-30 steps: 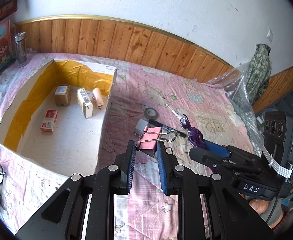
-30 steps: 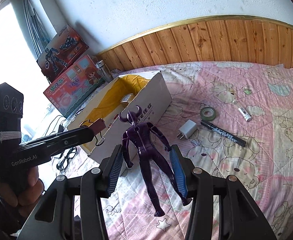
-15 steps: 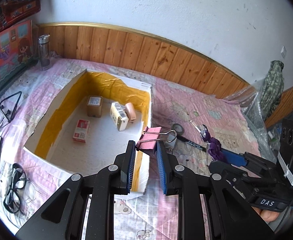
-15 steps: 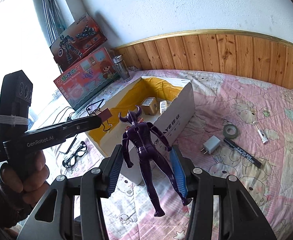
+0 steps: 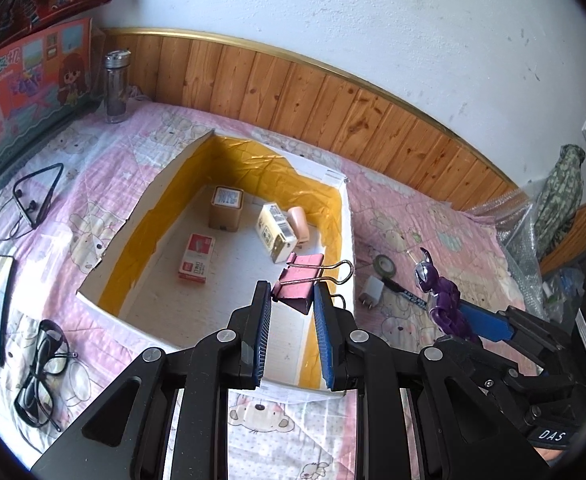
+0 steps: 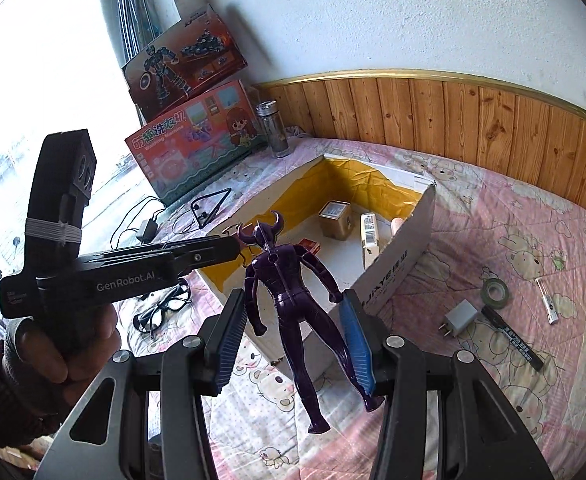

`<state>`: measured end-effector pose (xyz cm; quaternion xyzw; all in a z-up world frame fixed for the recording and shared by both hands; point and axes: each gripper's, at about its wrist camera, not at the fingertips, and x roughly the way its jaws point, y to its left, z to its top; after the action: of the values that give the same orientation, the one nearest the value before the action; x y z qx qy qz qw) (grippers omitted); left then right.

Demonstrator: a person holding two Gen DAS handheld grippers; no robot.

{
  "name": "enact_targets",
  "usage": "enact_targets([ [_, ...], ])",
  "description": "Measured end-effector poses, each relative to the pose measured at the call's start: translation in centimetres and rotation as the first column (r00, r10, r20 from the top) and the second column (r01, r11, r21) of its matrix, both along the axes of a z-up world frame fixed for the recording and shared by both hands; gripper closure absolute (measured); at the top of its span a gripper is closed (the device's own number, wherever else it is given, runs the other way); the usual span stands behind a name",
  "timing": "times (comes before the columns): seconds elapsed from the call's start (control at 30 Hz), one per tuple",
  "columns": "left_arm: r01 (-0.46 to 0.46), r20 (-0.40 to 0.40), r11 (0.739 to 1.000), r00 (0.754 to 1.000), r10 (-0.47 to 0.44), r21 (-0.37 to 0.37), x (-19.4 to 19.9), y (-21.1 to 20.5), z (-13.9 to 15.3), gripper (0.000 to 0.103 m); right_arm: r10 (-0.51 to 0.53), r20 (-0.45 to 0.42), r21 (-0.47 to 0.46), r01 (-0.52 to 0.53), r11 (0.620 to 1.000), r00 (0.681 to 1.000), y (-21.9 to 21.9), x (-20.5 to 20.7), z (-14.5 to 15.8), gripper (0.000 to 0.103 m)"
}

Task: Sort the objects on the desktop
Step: 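Carry the figure with the right tool while the left tool carries the clip down into the box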

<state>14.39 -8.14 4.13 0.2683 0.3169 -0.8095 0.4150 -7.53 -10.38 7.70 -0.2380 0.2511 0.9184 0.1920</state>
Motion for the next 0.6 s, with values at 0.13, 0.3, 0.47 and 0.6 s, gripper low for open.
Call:
enact_targets([
  [0.13,-0.013,-0.005,1.000,1.000,0.013,0.004,0.8,-0.9,-0.1,0.081,0.038,0.011,0.011,-0.038,0.999,0.999,-0.3,-1.4,0.4,0.054],
  [0.3,-0.022,-0.004,1.000,1.000,0.022,0.004,1.8,-1.7,-0.1,0.081,0.086,0.026,0.020,-0.086,0.996,0.996,-0.7,-2.9,0.8,0.054],
  [0.47,-0.034,-0.012,0.999,0.999,0.034,0.019,2.8,-2.7,-0.2,0.081,0.129,0.042,0.026,-0.130,0.991,0.991,-0.8,-4.3,0.9,0.054],
  [0.6,-0.044,-0.020,0.998,0.999,0.045,0.038,3.4,-3.7,-0.4,0.081,0.156,0.055,0.029,-0.158,0.987,0.986,-0.6,-5.3,0.9,0.054],
])
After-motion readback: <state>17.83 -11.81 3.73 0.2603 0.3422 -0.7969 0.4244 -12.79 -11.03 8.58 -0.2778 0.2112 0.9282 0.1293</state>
